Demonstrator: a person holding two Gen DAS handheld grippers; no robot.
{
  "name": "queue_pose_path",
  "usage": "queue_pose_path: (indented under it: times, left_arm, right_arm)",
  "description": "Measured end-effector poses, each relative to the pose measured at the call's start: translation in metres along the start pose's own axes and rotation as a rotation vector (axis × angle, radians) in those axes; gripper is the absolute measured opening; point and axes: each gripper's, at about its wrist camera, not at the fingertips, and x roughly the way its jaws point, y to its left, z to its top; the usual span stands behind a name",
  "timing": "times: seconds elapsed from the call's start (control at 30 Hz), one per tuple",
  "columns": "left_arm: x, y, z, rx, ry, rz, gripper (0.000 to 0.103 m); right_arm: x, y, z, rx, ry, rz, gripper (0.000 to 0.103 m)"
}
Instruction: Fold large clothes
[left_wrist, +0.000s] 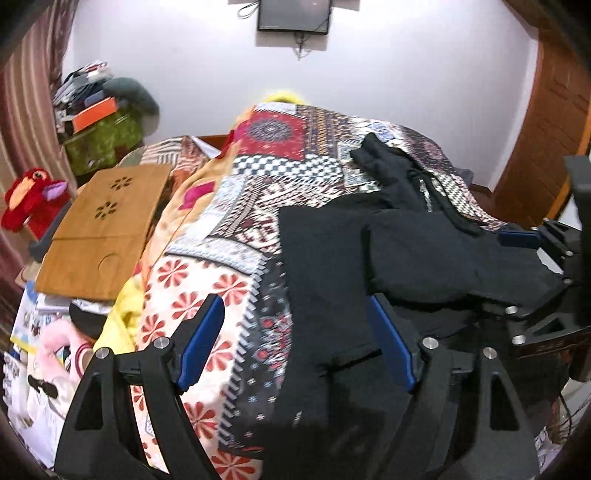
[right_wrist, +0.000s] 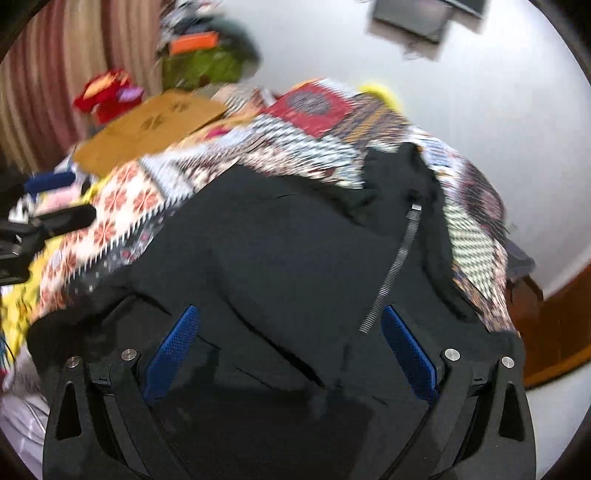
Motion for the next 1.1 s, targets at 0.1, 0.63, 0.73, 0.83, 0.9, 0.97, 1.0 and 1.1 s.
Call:
queue_pose_path:
  times: [0.1, 0.63, 0.73, 0.83, 0.9, 0.97, 1.0, 1.1]
  left_arm:
    - [0.002, 0.006, -0.006, -0.008, 0.011, 0.011, 0.080]
    - [0.013, 0.006, -0.012, -0.008, 0.033, 0.016, 0.080]
    - [0.009, 0.001, -0.008, 0.002, 0.022, 0.016, 0.080]
    - [0.003, -0.006, -0.004, 0.015, 0.005, 0.022, 0.080]
    - [-0.001, -0.010, -0.002, 0.024, -0.008, 0.024, 0.080]
    - [-0.005, -0.015, 0.000, 0.034, -0.018, 0.023, 0.080]
    - [-0.007, -0.016, 0.000, 0.039, -0.022, 0.023, 0.081]
    - [-0.010, -0.023, 0.003, 0.059, -0.029, 0.023, 0.084]
  right_arm:
    - [0.022, 0.014, 0.007, -0.058, 0.058, 0.005, 0.097]
    - [0.069, 0.029, 0.005, -0.155, 0.092, -0.058, 0.060]
    - [0.066, 0.027, 0.006, -0.143, 0.085, -0.028, 0.042]
    - [0.061, 0.025, 0.006, -0.139, 0.065, -0.039, 0.026]
    - [0.053, 0.018, 0.006, -0.112, 0.033, -0.047, 0.021]
    - [0.043, 0.008, 0.007, -0.064, 0.003, -0.036, 0.016]
    - [0.038, 0.001, 0.008, -0.036, -0.012, -0.026, 0.015]
    - [0.021, -0.016, 0.008, 0.032, -0.057, -0.012, 0.013]
